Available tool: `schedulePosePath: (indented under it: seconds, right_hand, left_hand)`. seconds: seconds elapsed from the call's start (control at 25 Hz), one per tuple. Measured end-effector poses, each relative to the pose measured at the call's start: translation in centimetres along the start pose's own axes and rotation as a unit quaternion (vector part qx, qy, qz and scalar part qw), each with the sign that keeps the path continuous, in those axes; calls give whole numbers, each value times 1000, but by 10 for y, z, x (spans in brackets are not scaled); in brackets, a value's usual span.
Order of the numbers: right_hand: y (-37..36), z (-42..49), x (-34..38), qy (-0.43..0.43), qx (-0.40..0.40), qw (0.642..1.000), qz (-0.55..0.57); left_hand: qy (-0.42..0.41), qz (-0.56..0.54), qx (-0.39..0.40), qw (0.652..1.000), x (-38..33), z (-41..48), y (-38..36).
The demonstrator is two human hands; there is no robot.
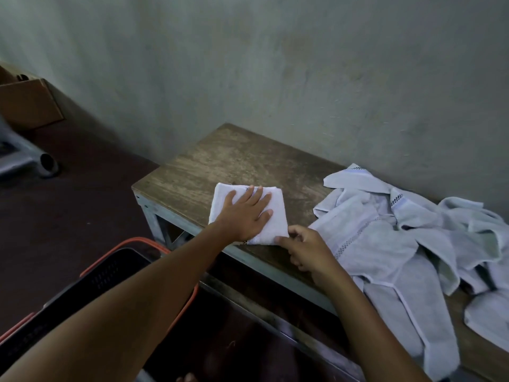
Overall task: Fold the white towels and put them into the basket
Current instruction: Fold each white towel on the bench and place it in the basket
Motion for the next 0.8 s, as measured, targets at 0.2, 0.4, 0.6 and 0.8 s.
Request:
schedulePosePath:
  seconds: [0.2,0.4,0.6,0.8]
  right_hand:
    - [-9,3,-10,-55,87,988,112]
    - [-19,8,-12,-74,141,979,125]
    - [-7,8,-13,-76,106,985,109]
    - [-19,6,-5,-76,170,967,175]
  left_hand:
    - [5,1,-7,1000,1,4,-3]
    - [11,-7,-14,1000,2,5,-3]
    - [13,-11,1,1000,2,7,-4]
    - [15,-15,2,1000,3,7,-4]
Point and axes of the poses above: each hand's wrist, its own z-axis towards the middle knuckle, its own y-axis out of the back of the hand, x = y × z, the point moved 7 cm from there along z, towards the middle knuckle
